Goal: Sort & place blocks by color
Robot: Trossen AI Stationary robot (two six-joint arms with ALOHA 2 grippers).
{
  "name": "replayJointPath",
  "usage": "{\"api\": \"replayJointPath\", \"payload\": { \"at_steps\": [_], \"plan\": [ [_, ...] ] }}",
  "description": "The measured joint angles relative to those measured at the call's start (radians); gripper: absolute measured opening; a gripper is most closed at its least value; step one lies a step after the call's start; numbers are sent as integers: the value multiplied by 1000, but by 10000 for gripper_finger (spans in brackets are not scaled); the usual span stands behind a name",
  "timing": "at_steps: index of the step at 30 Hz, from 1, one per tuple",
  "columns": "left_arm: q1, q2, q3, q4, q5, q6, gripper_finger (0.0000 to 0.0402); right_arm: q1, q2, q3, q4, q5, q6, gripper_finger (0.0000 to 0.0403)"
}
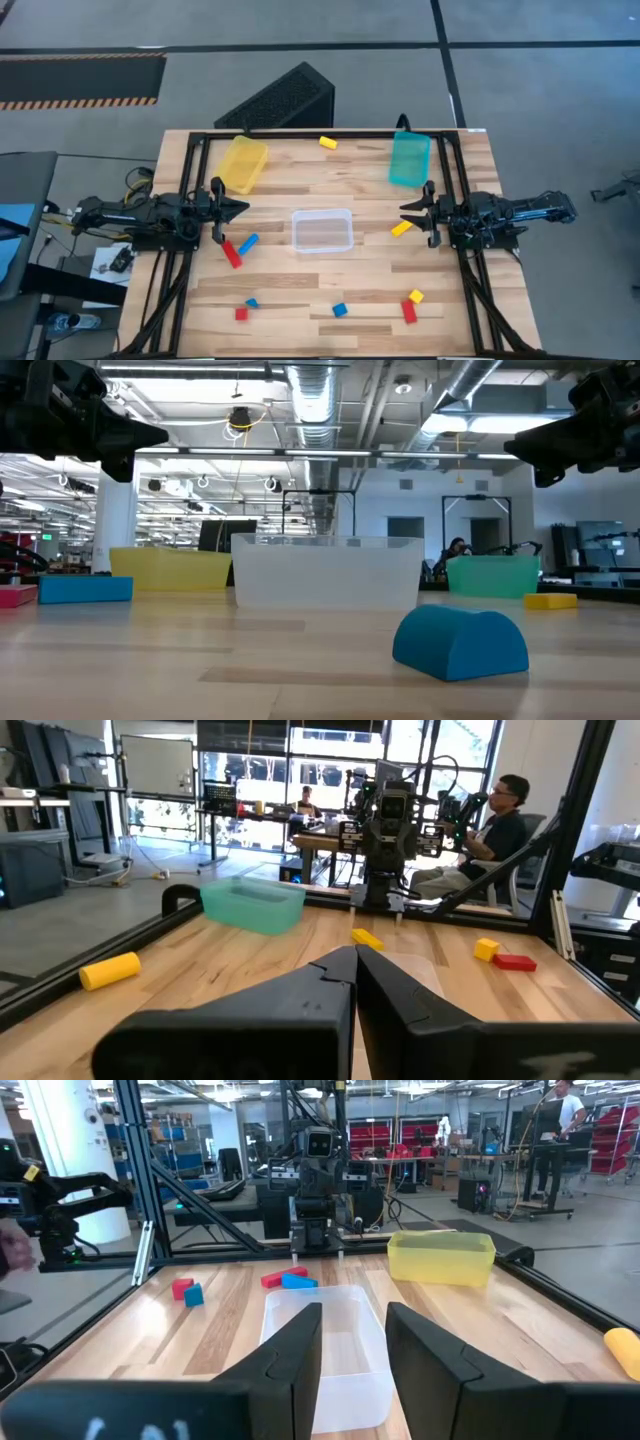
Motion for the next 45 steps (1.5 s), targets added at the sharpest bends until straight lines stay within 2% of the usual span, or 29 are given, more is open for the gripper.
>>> {"api": "replayJointPath", "payload": {
  "at_steps": [7, 14, 19, 23, 27, 30, 33, 36, 38, 40, 43, 45],
  "plan": [
    [0, 0, 0, 11, -5, 14, 0, -7, 0, 0, 7, 24, 0, 135],
    [0, 0, 0, 61, -140, 136, 0, -7, 0, 0, 35, 28, 36, 138],
    [0, 0, 0, 50, -168, 82, 0, -7, 0, 0, 182, 28, 137, 138],
    [0, 5, 0, 7, -150, 63, 0, -7, 0, 0, 270, 28, 124, 139],
    [0, 42, 0, 11, -147, 80, 0, -6, 0, 5, 298, 28, 143, 138],
    [0, 91, 0, 14, -196, 64, 2, -6, 0, 14, 296, 28, 201, 137],
    [5, 169, 0, 44, -258, 23, 22, -6, 0, 15, 217, 28, 310, 136],
    [36, 290, 0, 146, -269, -9, 61, -6, 5, 15, 93, 31, 375, 136],
    [73, 392, 3, 272, -274, -3, 91, -6, 21, 15, 41, 71, 404, 136],
    [128, 515, 31, 323, -269, 36, 118, -7, 37, 15, 55, 121, 406, 136],
    [251, 719, 148, 346, -197, 78, 145, -11, 63, 17, 89, 176, 377, 136],
    [345, 865, 241, 345, -90, 105, 152, -18, 77, 17, 103, 183, 369, 136]
  ]
}}
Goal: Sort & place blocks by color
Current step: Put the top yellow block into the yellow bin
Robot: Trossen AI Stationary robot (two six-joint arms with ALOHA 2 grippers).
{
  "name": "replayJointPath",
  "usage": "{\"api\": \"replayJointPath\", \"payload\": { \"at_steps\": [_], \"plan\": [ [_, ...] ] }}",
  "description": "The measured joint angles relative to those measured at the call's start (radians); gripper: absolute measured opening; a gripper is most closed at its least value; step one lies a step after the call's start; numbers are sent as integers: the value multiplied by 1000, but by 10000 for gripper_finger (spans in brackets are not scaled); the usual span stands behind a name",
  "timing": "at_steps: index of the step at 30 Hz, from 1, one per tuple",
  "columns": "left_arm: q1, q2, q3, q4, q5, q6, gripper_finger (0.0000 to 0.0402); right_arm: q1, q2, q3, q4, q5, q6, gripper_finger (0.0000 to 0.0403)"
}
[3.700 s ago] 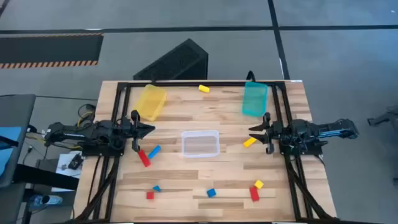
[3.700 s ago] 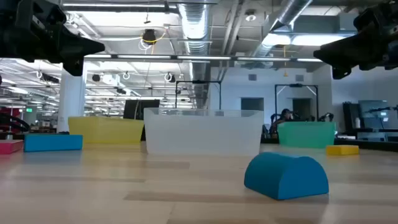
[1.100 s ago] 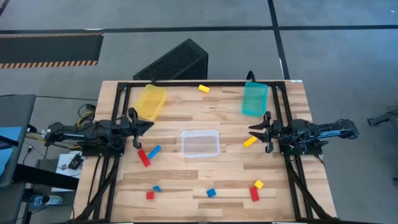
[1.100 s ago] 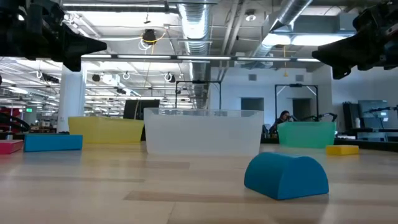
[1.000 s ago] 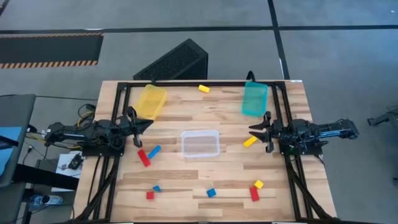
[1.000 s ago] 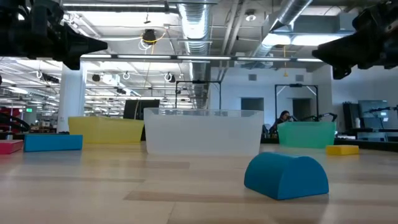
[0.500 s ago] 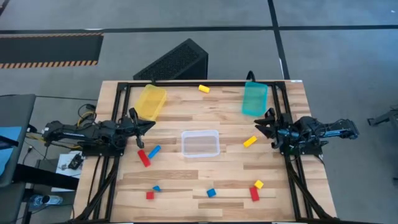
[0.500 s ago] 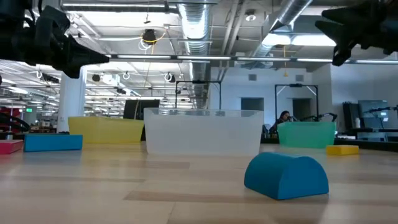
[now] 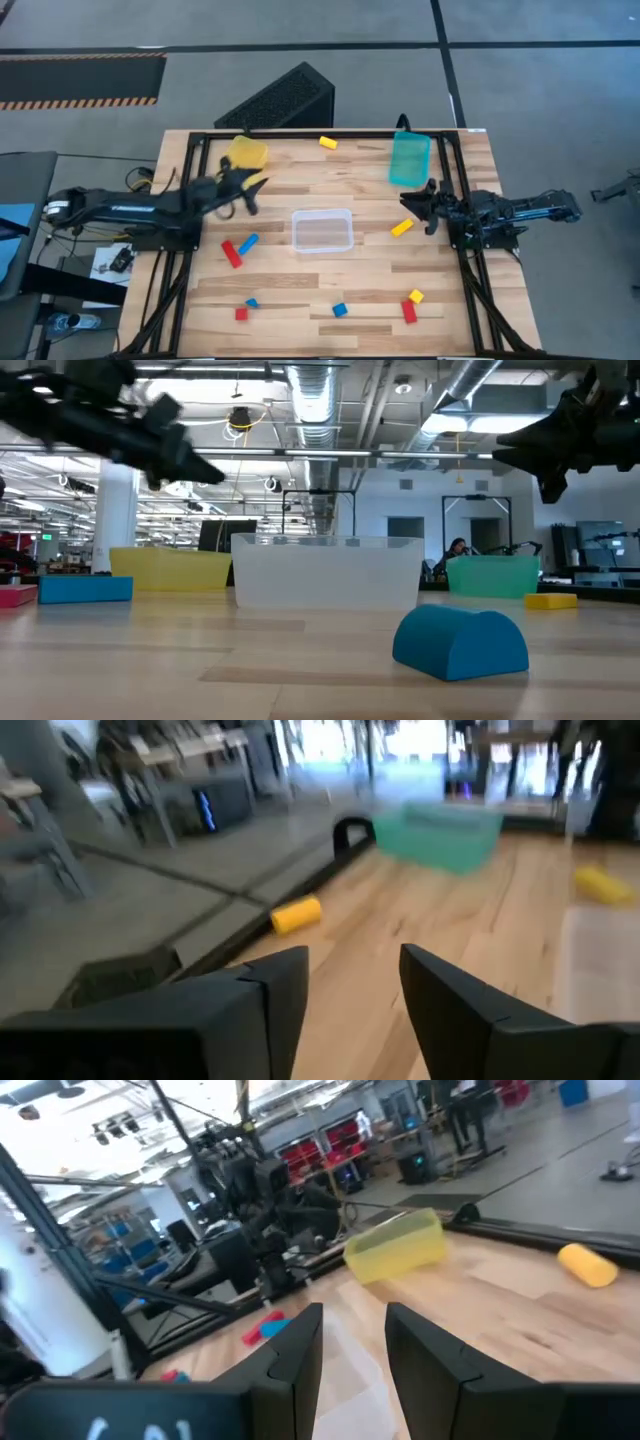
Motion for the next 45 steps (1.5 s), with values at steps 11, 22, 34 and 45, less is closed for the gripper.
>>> {"api": "replayJointPath", "payload": {
  "at_steps": [11, 22, 34, 45],
  "plan": [
    [347, 719, 687, -253, 453, 117, 155, -44, 79, 2, -2, 2, 110, 136],
    [395, 1185, 1291, -636, 364, -28, 155, -46, 153, 6, -130, 25, 235, 136],
    [357, 1433, 1667, -937, 393, 330, 155, -44, 211, 6, -138, 25, 294, 136],
    [412, 1542, 1823, -1058, 489, 551, 155, 36, 261, 6, -141, 26, 374, 136]
  ]
}}
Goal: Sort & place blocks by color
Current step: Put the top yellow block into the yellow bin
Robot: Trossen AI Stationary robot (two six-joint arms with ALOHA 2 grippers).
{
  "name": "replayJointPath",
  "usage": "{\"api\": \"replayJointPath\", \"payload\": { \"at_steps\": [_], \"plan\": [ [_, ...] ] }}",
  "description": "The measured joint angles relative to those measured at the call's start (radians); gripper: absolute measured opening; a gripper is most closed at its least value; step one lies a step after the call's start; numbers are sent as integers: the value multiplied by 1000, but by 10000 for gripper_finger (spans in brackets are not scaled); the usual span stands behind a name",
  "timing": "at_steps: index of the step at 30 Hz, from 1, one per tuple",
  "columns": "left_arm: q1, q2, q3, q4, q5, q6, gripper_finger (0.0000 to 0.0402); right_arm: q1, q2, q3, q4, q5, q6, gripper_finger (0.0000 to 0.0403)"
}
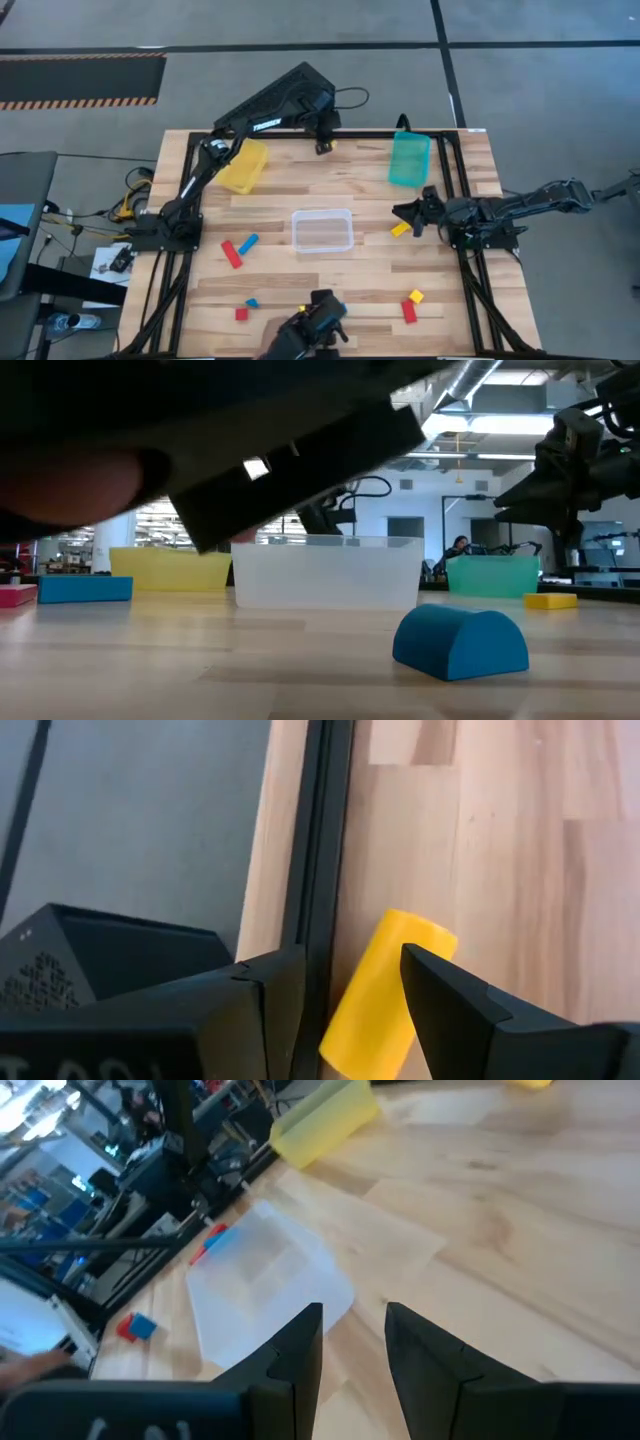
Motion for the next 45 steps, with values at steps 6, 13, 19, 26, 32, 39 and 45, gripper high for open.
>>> {"api": "replayJointPath", "payload": {
  "at_steps": [6, 13, 19, 26, 32, 39, 45],
  "plan": [
    [7, -2, 1, -73, 7, 147, 147, 22, 10, -1, 0, 11, 24, 136],
    [5, 15, 1, -159, 10, 216, 118, 22, 10, -1, 0, 11, 27, 136],
    [7, 17, 2, -163, 6, 164, 120, 23, 10, -1, 0, 11, 37, 136],
    [12, 27, -2, -181, -3, 125, 160, 23, 10, -2, 0, 5, 54, 136],
    [19, 30, -1, -184, 2, 95, 185, 23, 10, -2, 0, 3, 60, 136],
    [16, 29, -1, -188, -9, 80, 107, 23, 10, -2, 0, 3, 53, 136],
    [13, 23, 12, -198, -57, -59, 100, 3, 10, -2, 5, 4, 14, 136]
  ]
}}
